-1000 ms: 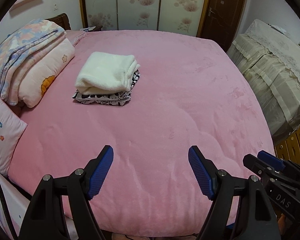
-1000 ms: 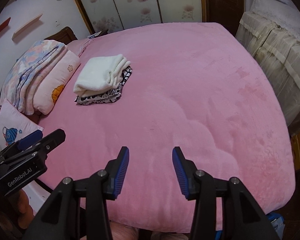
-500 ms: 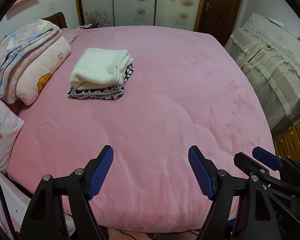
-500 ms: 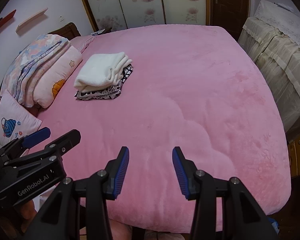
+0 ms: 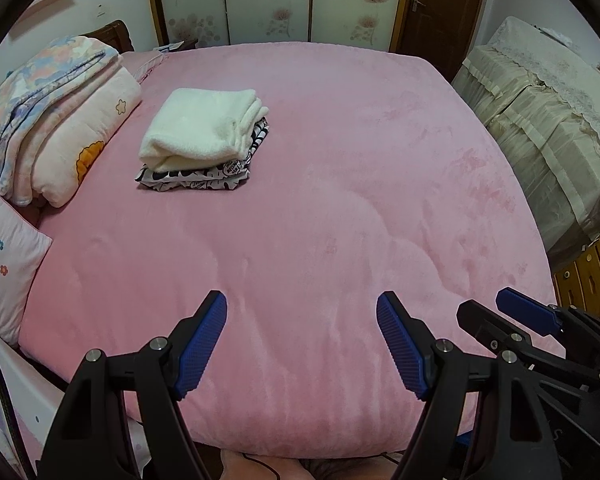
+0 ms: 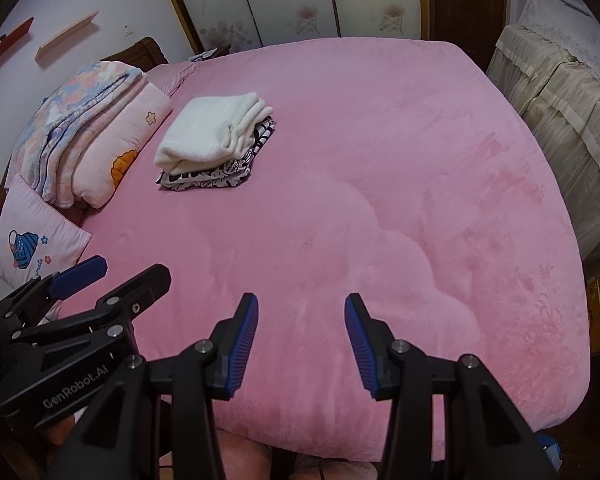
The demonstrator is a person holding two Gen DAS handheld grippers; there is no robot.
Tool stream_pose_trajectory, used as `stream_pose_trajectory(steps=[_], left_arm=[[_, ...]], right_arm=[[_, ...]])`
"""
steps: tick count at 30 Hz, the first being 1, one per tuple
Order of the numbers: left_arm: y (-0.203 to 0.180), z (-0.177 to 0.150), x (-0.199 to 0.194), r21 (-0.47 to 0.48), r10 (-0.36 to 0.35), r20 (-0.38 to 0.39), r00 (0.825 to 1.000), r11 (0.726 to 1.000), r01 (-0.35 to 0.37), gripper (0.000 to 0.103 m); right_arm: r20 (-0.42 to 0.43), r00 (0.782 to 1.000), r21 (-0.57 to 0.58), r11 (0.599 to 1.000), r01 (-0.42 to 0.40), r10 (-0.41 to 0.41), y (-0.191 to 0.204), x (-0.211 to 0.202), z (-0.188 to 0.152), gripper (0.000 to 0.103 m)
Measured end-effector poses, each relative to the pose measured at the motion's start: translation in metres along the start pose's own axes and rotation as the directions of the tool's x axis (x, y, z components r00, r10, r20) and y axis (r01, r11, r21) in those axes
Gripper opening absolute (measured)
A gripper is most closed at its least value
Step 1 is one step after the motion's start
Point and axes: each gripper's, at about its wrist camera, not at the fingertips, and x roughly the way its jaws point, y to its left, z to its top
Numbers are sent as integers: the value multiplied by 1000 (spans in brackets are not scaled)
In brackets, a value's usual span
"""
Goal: Fold large clothes
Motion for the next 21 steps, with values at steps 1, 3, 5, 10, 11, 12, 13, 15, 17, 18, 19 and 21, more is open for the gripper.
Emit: stream_pose_trajectory(steps=[1, 3, 5, 10, 11, 12, 13, 15, 17, 18, 19, 21], left_arm=[[0, 0, 0, -1, 1, -2, 1000, 1000, -1, 76], [0, -1, 1, -2, 0, -6, 1000, 1000, -1, 76], [0, -1, 1, -3, 0, -11, 1000, 1000, 0, 76], [0, -1, 4, -2, -2, -25, 1000, 1000, 2, 76], [-1, -2, 4, -2, -2, -29, 1000, 1000, 2, 76], [-1, -2, 5, -2, -2, -32, 999, 1000, 2, 76], [-2, -2, 5, -3, -2, -36, 999, 1000, 1, 76], [-2, -3, 6, -1, -3, -42, 999, 1000, 3, 76], [-3, -4, 6, 1, -1, -45, 999, 1000, 1, 76], [-3, -4, 6, 3, 0, -46, 999, 1000, 0, 76], [-3, -5, 6, 4, 1, -47, 999, 1000, 0, 76], [-4, -6, 6, 5, 2, -52, 999, 1000, -1, 76]], right_arm=[[-4, 1000, 0, 1000, 0, 0, 0, 1, 0, 45], [-10, 1000, 1, 1000, -1, 1, 0, 2, -1, 45], [-15, 1000, 3, 1000, -1, 1, 1, 3, -2, 45], [-25, 1000, 9, 1000, 1, -1, 1, 5, -4, 45], [-27, 1000, 10, 1000, 2, -1, 1, 5, -4, 45], [-27, 1000, 10, 1000, 1, -1, 1, 5, -5, 45], [-27, 1000, 10, 1000, 2, -1, 2, 5, -5, 45], [-26, 1000, 10, 1000, 2, -1, 1, 5, -5, 45], [-27, 1000, 11, 1000, 1, -1, 1, 5, -5, 45], [-27, 1000, 11, 1000, 2, -1, 1, 5, -5, 45], [-28, 1000, 12, 1000, 1, -1, 1, 5, -6, 45], [-29, 1000, 12, 1000, 0, 0, 0, 5, -6, 45]])
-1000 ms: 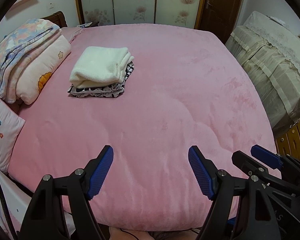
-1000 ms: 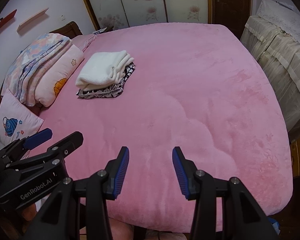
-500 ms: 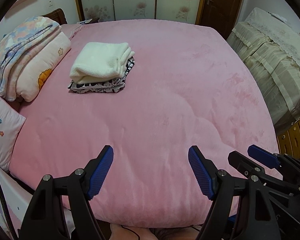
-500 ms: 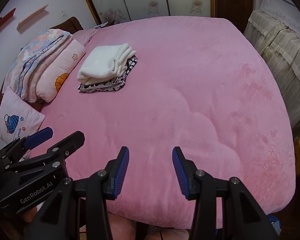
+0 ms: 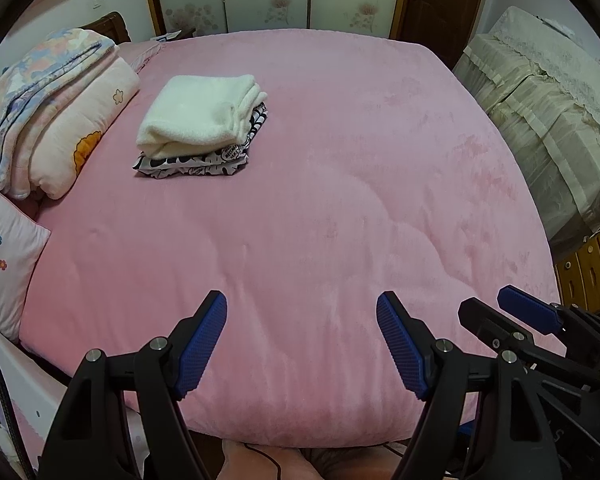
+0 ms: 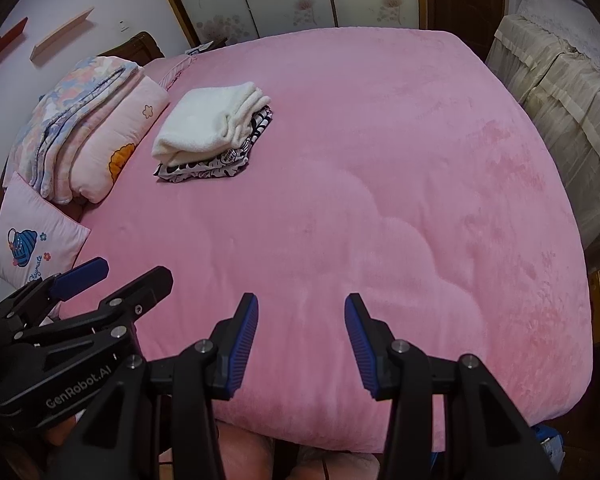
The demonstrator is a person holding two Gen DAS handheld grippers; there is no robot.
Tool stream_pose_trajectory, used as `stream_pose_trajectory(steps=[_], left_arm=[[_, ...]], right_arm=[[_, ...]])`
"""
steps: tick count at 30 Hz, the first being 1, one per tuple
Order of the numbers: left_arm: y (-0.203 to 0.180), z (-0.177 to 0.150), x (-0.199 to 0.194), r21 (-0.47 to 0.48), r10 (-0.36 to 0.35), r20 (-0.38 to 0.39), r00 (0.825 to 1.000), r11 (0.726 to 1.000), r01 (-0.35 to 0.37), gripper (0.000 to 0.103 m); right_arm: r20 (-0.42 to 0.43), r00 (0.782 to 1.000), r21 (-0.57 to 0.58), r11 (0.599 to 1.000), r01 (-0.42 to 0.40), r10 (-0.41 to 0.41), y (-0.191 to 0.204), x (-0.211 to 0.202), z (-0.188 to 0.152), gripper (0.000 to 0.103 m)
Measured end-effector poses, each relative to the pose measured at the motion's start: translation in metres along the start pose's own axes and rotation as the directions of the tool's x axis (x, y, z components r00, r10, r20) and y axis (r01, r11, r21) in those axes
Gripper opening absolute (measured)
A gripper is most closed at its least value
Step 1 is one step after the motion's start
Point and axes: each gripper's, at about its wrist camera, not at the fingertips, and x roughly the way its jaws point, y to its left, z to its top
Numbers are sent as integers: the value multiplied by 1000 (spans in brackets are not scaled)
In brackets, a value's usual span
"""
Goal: Fold large clothes
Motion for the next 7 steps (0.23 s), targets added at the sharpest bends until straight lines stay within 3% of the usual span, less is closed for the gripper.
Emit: stream_pose_trajectory(steps=[7], left_arm=[[-2, -3, 0, 1, 3, -8, 1000, 1000, -3, 76]], right_arm=[[-2, 1000, 2, 1000, -3, 3, 0, 1, -3, 45]])
